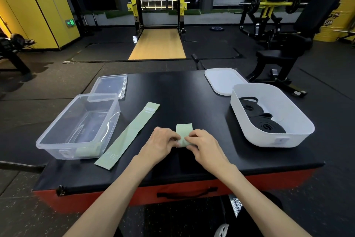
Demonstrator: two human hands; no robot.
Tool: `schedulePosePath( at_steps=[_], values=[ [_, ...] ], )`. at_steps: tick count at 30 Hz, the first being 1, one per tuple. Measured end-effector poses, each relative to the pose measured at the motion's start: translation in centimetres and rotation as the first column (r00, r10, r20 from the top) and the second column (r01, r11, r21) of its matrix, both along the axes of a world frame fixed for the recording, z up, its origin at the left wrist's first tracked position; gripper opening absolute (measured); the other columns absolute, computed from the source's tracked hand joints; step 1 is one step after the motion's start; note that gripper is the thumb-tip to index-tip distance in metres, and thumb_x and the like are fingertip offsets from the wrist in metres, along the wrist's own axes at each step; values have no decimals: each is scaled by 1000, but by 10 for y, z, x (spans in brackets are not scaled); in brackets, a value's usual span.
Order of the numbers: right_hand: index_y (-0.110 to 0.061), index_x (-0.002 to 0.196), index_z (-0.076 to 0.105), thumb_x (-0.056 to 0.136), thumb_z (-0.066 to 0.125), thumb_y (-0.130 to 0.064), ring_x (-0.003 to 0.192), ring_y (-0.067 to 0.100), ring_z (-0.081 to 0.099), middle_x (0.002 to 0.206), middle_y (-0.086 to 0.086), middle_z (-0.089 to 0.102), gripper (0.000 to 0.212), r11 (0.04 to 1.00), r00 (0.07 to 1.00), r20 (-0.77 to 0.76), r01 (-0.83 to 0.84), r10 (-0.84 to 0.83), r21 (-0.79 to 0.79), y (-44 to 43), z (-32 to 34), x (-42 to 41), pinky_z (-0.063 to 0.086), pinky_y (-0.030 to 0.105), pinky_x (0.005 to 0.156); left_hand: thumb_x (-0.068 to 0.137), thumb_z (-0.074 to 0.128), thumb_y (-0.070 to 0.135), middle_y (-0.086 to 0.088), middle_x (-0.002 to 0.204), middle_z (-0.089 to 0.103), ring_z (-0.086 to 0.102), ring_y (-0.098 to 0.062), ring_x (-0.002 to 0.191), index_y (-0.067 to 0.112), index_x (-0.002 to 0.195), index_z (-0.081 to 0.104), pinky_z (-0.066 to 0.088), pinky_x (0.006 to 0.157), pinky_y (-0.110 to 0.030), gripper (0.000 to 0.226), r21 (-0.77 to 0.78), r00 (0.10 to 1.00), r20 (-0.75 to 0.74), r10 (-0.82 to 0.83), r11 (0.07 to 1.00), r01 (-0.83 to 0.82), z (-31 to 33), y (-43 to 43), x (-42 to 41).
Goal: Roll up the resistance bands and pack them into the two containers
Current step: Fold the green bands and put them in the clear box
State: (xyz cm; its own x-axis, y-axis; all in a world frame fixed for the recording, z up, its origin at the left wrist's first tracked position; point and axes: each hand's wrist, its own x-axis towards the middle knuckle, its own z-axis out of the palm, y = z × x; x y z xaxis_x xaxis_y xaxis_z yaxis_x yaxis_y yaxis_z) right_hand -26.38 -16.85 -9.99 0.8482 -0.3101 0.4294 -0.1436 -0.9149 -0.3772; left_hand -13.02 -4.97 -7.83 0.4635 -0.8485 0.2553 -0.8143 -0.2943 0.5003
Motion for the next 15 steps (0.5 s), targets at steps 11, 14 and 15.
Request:
schedulePosePath(
  at_steps=[11,14,15],
  values=[
    [-6,83,73,81,70,-6,78,24,59,86,2,65,4,999,999,42,-8,10,-45,-7,-4,8,53,32,64,92,41,23,-5,76,61,59,-20,63,5,85,61,53,54,-35,28,-93,959,283,-29,994,57,-39,7,-11],
    [-6,86,71,83,68,-7,78,24,58,87,2,63,5,998,999,50,0,3,-58,-6,-6,8,53,34,62,92,41,21,0,67,53,50,-15,56,6,77,56,47,50,-33,26,-110,965,259,-41,991,72,-35,3,-7],
    [-5,88,70,85,66,-7,79,23,57,88,2,62,6,998,999,45,11,-8,-66,-5,-7,7,53,36,62,92,45,16,3,63,47,45,-13,53,8,72,52,43,48,-30,22,-120,965,259,-39,990,72,-33,3,-7]
  ],
)
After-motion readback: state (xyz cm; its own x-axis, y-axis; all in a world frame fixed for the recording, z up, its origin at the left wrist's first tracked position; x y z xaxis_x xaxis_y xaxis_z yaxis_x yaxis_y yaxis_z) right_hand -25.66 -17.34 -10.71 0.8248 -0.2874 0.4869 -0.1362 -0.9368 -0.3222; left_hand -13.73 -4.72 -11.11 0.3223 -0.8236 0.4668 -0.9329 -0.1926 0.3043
